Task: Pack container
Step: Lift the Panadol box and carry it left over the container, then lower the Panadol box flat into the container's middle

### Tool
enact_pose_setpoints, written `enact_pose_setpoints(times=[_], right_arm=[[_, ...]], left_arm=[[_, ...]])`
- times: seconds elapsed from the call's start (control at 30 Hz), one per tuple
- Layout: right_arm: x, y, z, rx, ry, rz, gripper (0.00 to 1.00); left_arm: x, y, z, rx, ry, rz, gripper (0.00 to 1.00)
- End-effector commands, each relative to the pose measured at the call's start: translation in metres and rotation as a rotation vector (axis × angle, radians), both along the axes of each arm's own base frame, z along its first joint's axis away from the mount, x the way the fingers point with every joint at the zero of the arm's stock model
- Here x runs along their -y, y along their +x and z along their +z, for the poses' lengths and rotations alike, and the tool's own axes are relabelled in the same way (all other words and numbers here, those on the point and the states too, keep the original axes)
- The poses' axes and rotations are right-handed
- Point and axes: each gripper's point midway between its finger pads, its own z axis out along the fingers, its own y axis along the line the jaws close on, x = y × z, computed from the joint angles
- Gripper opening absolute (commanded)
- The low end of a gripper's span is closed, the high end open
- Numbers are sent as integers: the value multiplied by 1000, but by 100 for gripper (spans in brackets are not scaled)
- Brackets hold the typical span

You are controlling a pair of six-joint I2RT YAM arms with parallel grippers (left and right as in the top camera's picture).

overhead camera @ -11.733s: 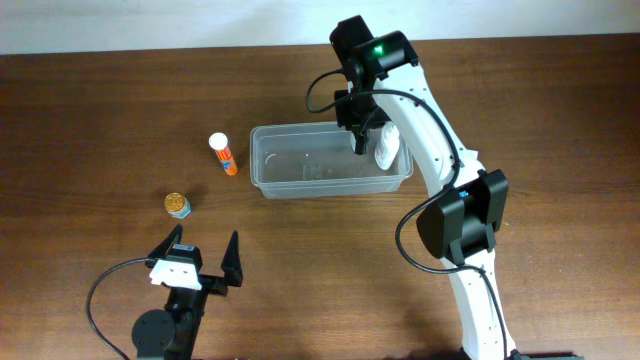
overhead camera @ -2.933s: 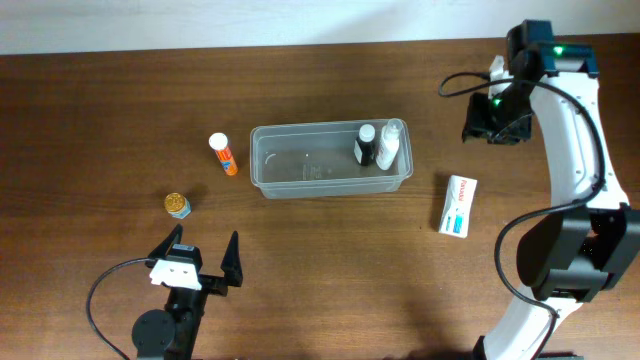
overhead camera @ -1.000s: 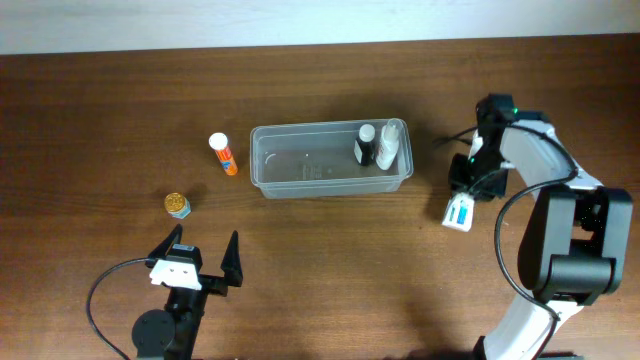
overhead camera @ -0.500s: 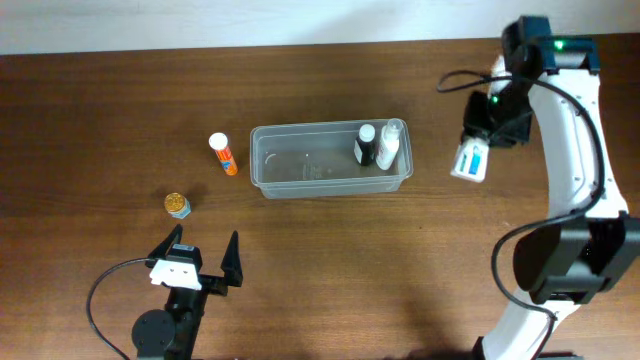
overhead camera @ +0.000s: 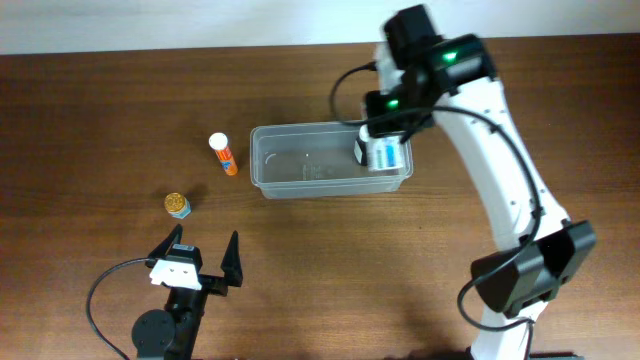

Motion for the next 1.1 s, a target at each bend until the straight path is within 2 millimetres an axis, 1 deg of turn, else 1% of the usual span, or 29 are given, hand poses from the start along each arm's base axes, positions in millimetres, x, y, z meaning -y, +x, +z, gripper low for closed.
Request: enact_pose_setpoints(times=[0.0, 0.1, 0.23, 0.27, 0.33, 0.43, 0.57, 0.63, 0.8, 0.97, 1.03, 1.07], right_arm=[[-28, 6, 10, 108, -43, 74, 37], [-52, 11, 4, 164, -65, 162, 37], [-78, 22, -12, 226, -113, 311, 37], [-84, 26, -20, 235, -124, 353, 37], [-95, 34, -43, 242, -159, 452, 37], [-98, 38, -71, 210, -196, 524, 37], [-98, 40, -99, 170, -230, 591, 37], [-98, 40, -105, 162, -239, 614, 37], [-99, 35, -108, 153, -237, 687, 37], [-108, 9, -112, 101, -161, 870, 37], [-108, 3, -112, 93, -157, 926, 37], [-107, 3, -113, 96, -160, 938, 37]], left_arm=[[-3, 0, 0, 0, -5, 13, 99], [-3, 0, 0, 0, -5, 13, 99], [-3, 0, 0, 0, -5, 13, 99], [-3, 0, 0, 0, -5, 13, 99], [-3, 0, 0, 0, -5, 13, 99], [-3, 0, 0, 0, -5, 13, 100], [-3, 0, 0, 0, -5, 13, 100], [-3, 0, -1, 0, -5, 13, 99], [-3, 0, 0, 0, -5, 13, 100], [-3, 0, 0, 0, -5, 13, 99], [-3, 0, 0, 0, -5, 13, 99], [-3, 0, 0, 0, -5, 13, 99]])
